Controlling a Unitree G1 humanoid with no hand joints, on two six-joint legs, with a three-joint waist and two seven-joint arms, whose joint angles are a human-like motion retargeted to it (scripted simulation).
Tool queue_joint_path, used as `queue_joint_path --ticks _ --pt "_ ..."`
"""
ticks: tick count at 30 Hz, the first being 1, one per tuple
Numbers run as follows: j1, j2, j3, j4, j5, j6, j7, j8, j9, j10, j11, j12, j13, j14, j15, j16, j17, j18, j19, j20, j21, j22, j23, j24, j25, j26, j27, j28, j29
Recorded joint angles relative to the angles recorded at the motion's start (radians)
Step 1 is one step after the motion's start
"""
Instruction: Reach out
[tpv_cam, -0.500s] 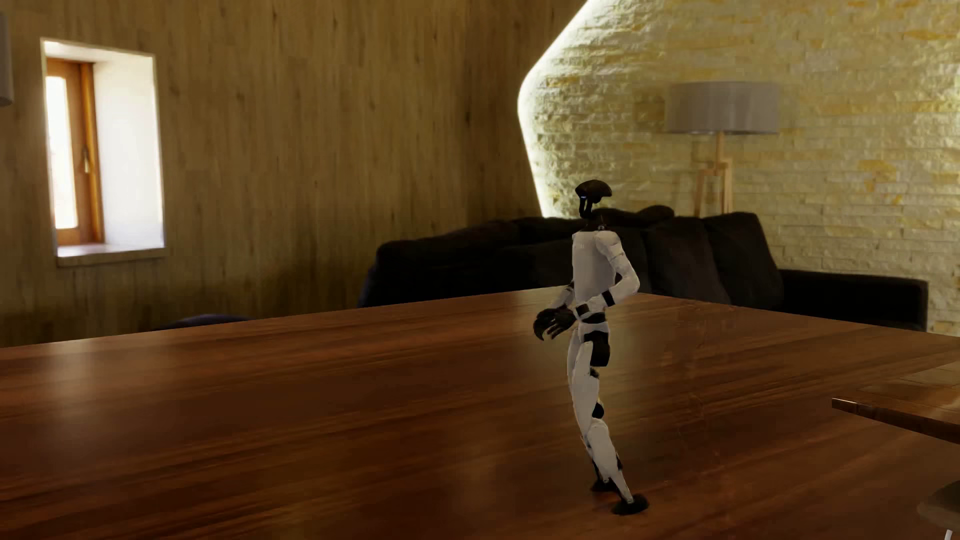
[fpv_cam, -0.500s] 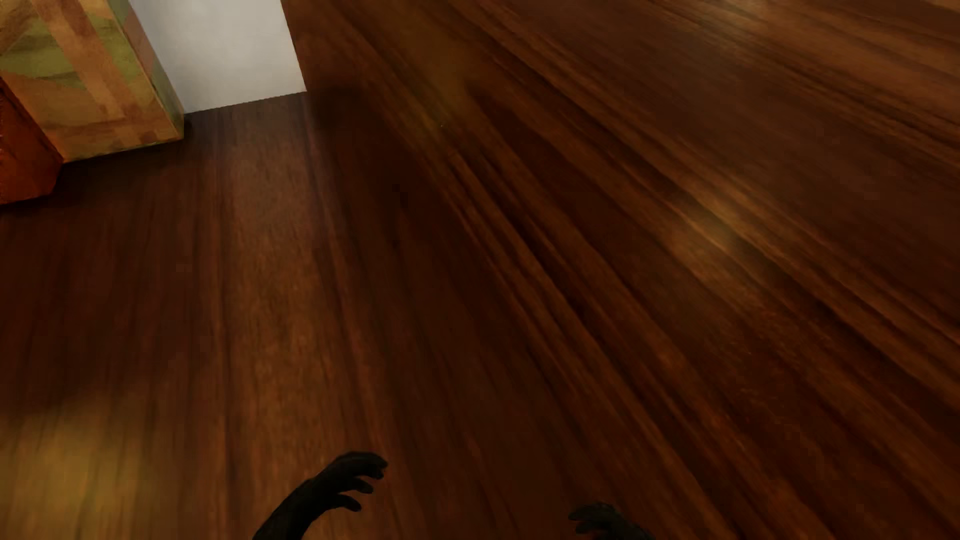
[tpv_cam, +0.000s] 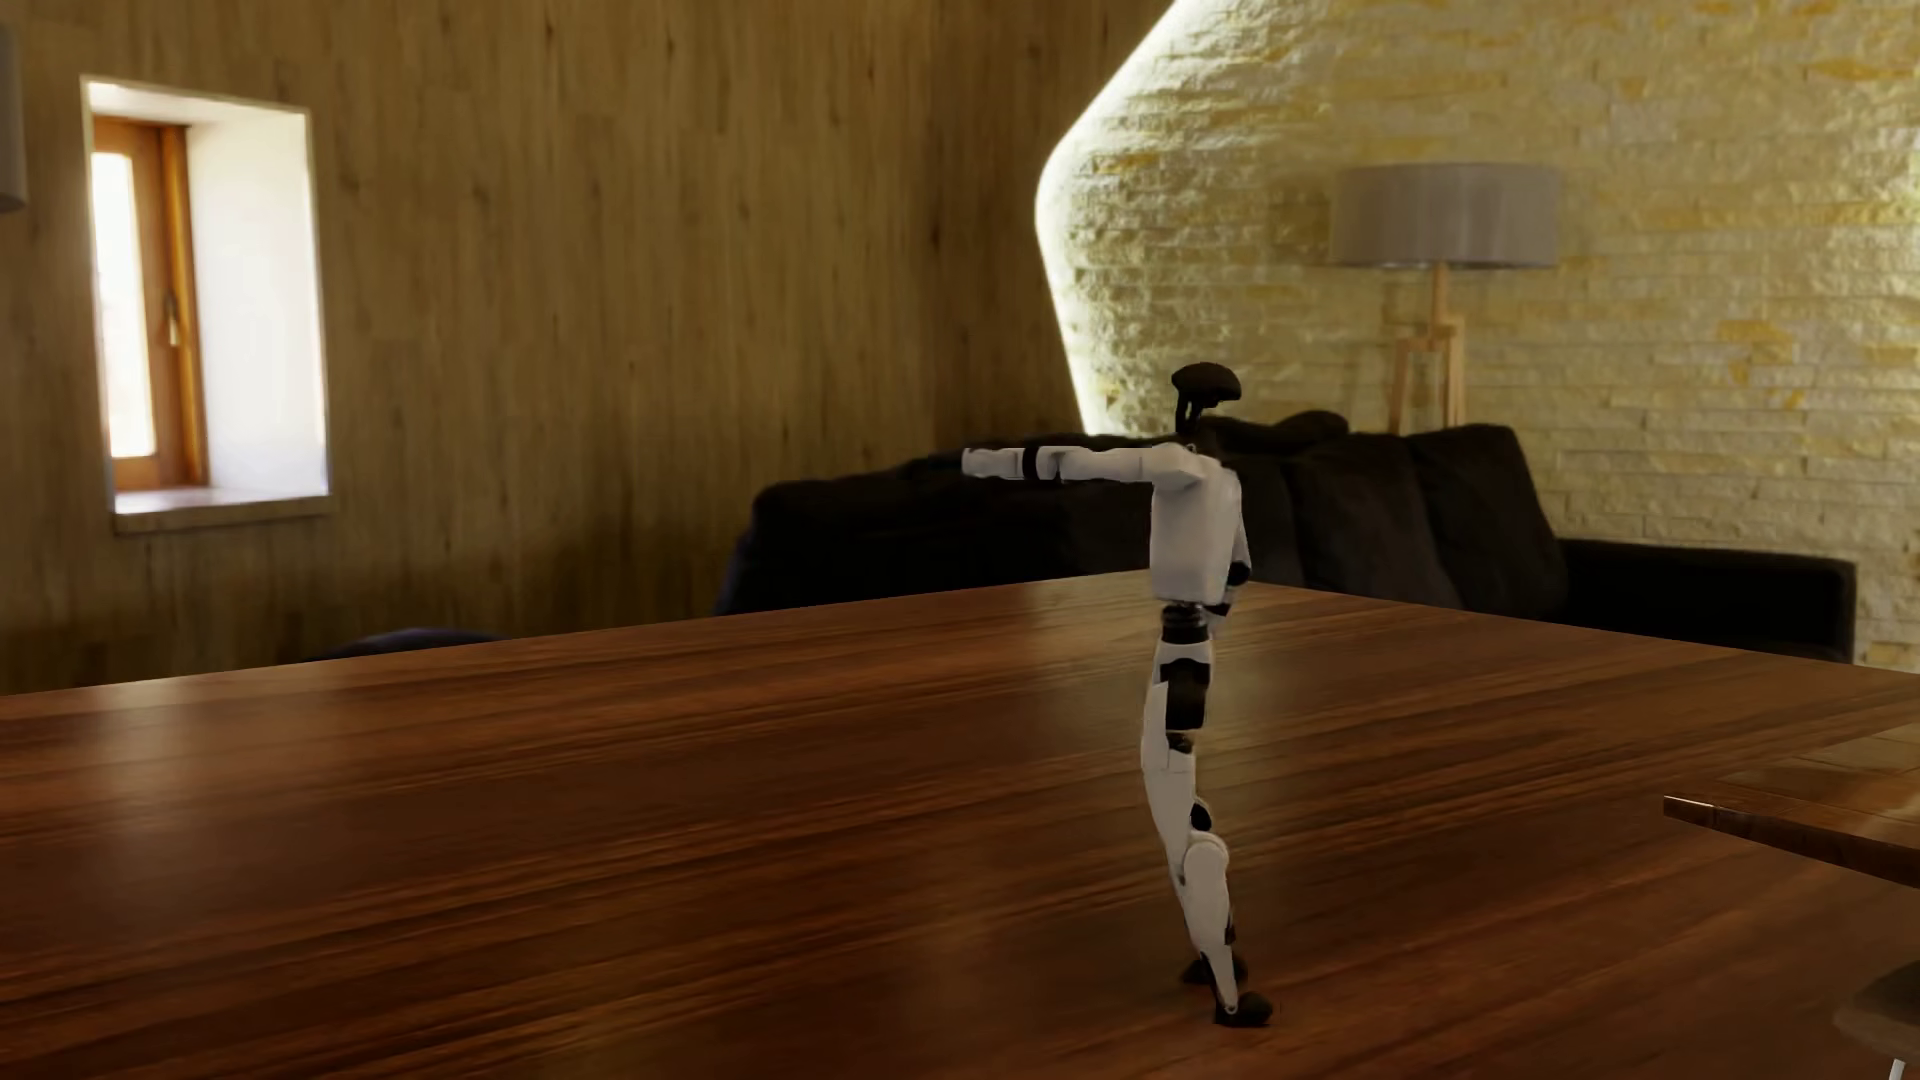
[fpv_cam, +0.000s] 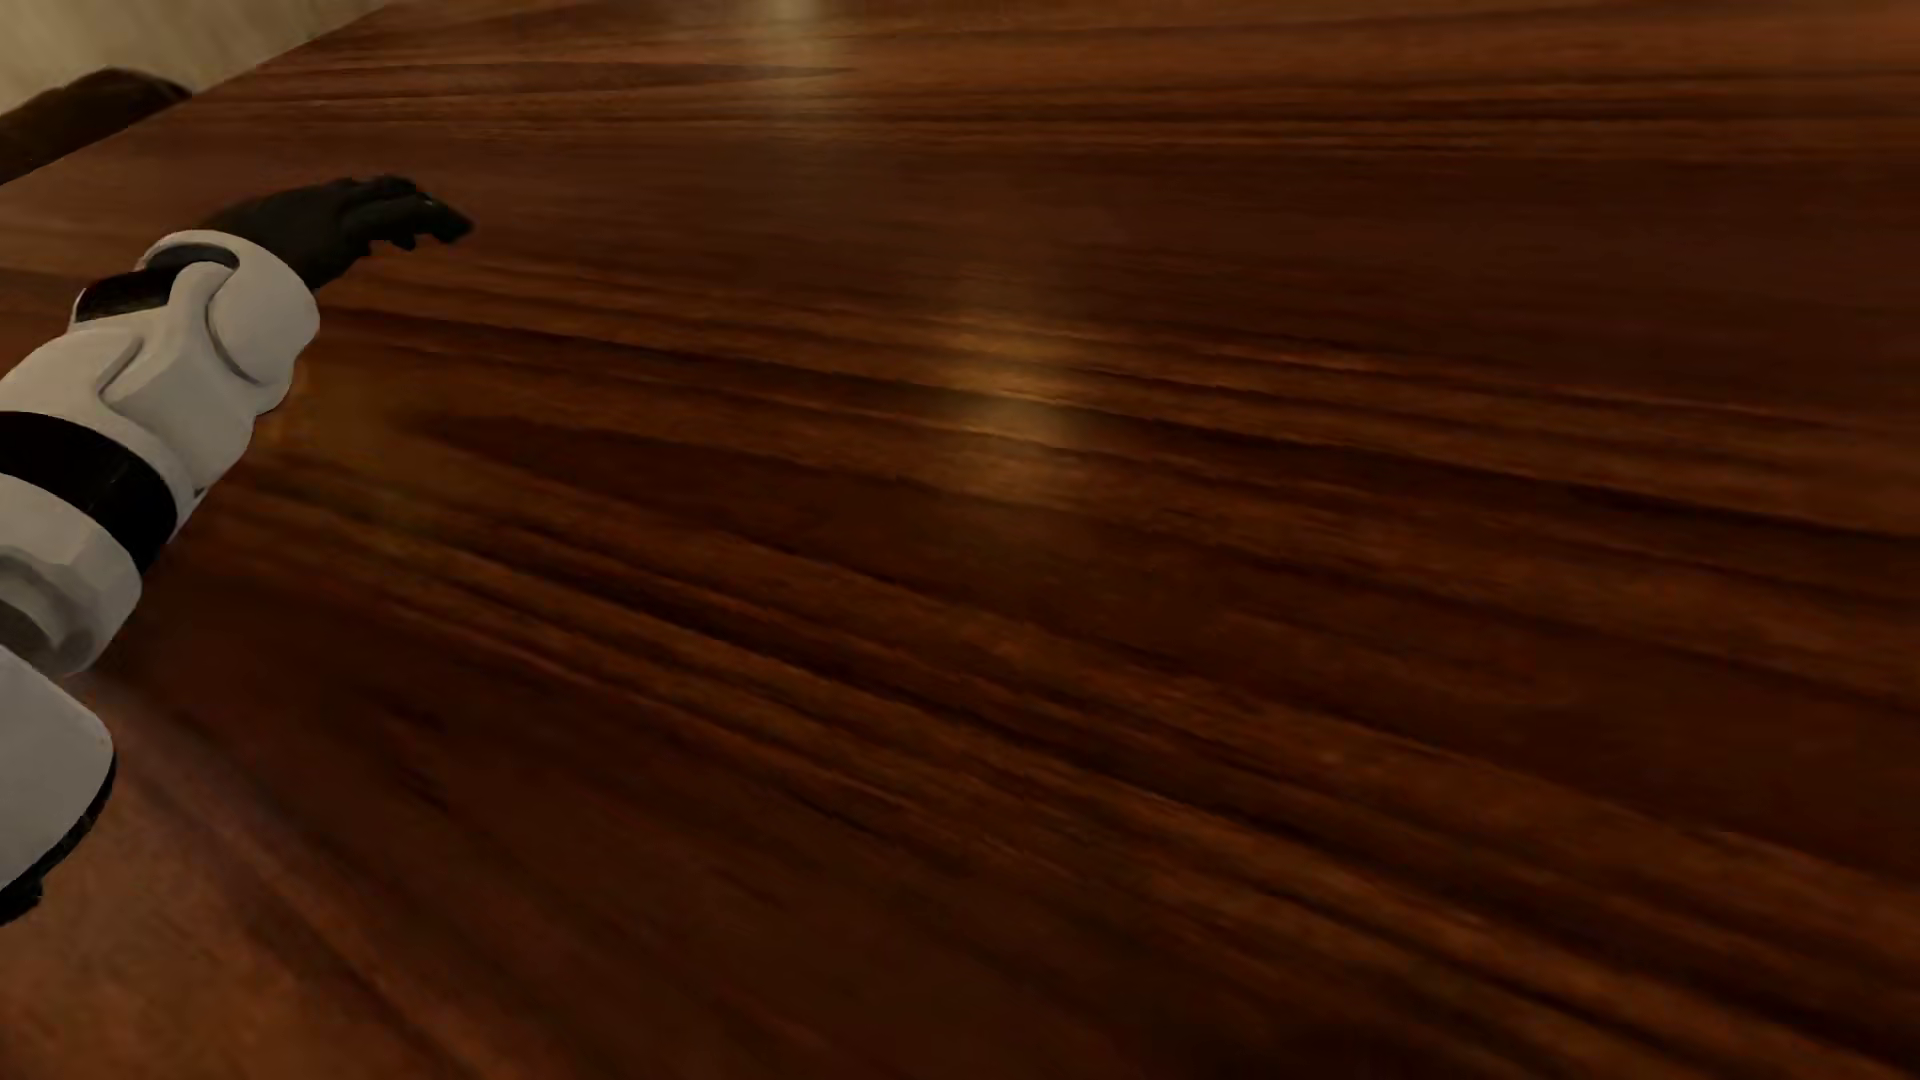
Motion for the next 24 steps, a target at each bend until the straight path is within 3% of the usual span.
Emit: queue_joint_path --ticks 1,3,5,12,19,22,24 --pt "0.012 -0.003 -0.046 -0.005 0.002 0.013 0.000 0.000 0.009 0.326 0.006 -0.047 -0.016 0.000 -0.015 0.009 -0.012 0.000 0.000 -0.034 0.015 0.139 0.014 0.000 0.000 0.000 0.000 0.000 0.000" --pt "0.028 -0.013 -0.106 -0.015 0.003 0.027 0.000 0.000 0.021 0.319 0.027 -0.099 -0.023 0.000 -0.047 0.034 -0.026 0.000 0.000 -0.034 0.017 0.314 0.041 0.000 0.000 0.000 0.000 0.000 0.000" --pt "0.034 -0.027 -0.120 -0.023 0.005 0.032 0.000 0.000 0.017 0.322 0.040 -0.102 0.008 0.000 -0.065 0.064 -0.032 0.000 0.000 -0.034 -0.022 0.382 0.065 0.000 0.000 0.000 0.000 0.000 0.000" --pt "0.031 -0.056 -0.106 -0.032 0.015 0.026 0.000 0.000 -0.008 0.318 0.053 -0.031 0.132 0.000 -0.057 0.119 -0.026 0.000 0.000 -0.034 -0.073 0.409 0.229 0.000 0.000 0.000 0.000 0.000 0.000" --pt "0.044 -0.039 -0.114 -0.037 0.011 0.017 0.000 0.000 0.005 0.310 0.041 -0.038 0.149 0.010 -0.047 0.107 -0.041 0.000 0.000 -0.034 -0.089 0.409 0.283 0.000 0.000 0.000 0.000 0.000 0.000" --pt "0.047 -0.037 -0.116 -0.039 0.009 0.018 0.000 0.000 0.008 0.304 0.037 -0.050 0.130 -0.139 -0.045 0.102 -0.049 0.000 0.000 -0.034 -0.124 0.406 0.262 0.000 0.000 0.000 0.000 0.000 0.000" --pt "0.042 -0.039 -0.126 -0.038 0.007 0.017 0.000 0.000 0.008 0.308 0.036 -0.053 0.112 -0.110 -0.044 0.102 -0.049 0.000 0.000 -0.034 -0.145 0.402 0.242 0.000 0.000 0.000 0.000 0.000 0.000"
